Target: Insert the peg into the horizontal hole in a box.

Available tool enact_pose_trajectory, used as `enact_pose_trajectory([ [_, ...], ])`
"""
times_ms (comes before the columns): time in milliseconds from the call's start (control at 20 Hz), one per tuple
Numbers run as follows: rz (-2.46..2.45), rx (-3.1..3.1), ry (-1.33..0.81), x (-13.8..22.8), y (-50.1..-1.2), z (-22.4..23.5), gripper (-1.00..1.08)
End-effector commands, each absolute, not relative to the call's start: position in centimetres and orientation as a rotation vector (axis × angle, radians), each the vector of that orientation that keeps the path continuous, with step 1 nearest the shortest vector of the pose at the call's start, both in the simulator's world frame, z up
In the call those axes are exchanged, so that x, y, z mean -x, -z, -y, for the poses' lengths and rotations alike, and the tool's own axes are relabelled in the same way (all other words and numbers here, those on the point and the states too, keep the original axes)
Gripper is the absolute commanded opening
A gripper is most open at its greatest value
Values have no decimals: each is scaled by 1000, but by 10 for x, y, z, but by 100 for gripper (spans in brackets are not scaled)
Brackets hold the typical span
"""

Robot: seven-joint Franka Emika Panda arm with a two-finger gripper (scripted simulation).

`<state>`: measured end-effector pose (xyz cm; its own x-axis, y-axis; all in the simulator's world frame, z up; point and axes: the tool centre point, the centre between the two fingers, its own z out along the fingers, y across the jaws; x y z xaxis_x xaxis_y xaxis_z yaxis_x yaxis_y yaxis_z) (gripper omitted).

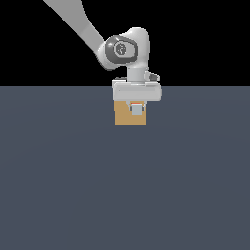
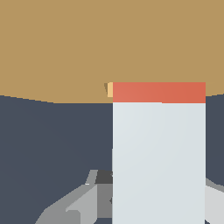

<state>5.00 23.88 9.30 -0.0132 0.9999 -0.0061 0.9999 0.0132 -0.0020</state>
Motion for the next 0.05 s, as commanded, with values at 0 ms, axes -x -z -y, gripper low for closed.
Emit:
enact_pose_trajectory([
  [0,-2242,-2199,-3,-50,-94,-247,-100],
])
